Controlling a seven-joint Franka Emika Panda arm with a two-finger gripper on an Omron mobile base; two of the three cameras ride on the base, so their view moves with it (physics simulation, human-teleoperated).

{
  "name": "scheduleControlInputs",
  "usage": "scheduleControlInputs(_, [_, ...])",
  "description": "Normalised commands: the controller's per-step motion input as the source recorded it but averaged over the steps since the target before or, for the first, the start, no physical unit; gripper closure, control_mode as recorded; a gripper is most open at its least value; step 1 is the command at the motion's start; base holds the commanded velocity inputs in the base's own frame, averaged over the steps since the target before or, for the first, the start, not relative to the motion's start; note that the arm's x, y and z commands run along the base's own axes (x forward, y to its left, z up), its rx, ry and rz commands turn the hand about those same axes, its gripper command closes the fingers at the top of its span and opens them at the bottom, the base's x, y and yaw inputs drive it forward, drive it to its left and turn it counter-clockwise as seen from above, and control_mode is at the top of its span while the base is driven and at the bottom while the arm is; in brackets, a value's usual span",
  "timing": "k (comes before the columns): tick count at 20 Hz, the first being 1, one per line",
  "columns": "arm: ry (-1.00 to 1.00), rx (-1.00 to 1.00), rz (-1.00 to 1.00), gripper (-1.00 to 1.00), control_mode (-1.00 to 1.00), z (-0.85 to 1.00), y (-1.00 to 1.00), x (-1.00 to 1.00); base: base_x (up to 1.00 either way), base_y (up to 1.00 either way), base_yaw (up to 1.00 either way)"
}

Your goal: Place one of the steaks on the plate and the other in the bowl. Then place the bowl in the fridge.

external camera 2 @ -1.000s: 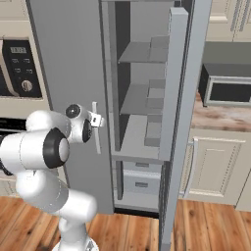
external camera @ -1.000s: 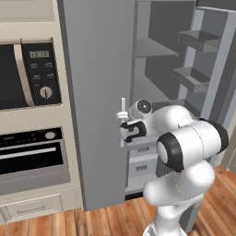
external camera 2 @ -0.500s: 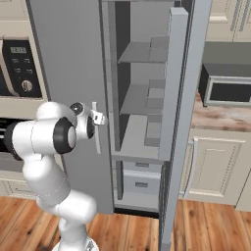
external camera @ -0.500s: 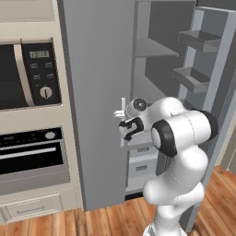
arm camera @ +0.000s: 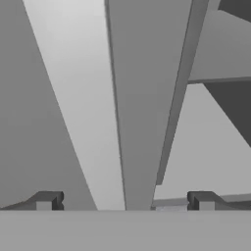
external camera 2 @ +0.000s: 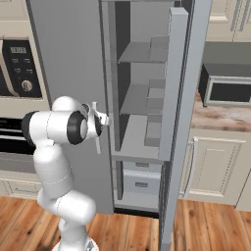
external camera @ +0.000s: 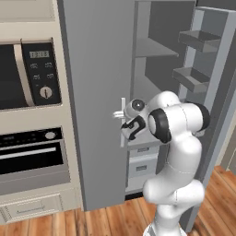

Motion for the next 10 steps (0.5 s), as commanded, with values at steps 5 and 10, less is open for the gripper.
scheduleControlInputs(5, [0.0,0.0,0.0,-1.0,-1.0,-0.19,0.26,0.17,0.0,0.0,0.0])
scheduleControlInputs(10, [-0.01,0.0,0.01,-1.0,-1.0,-0.25,0.01,0.43,0.0,0.0,0.0])
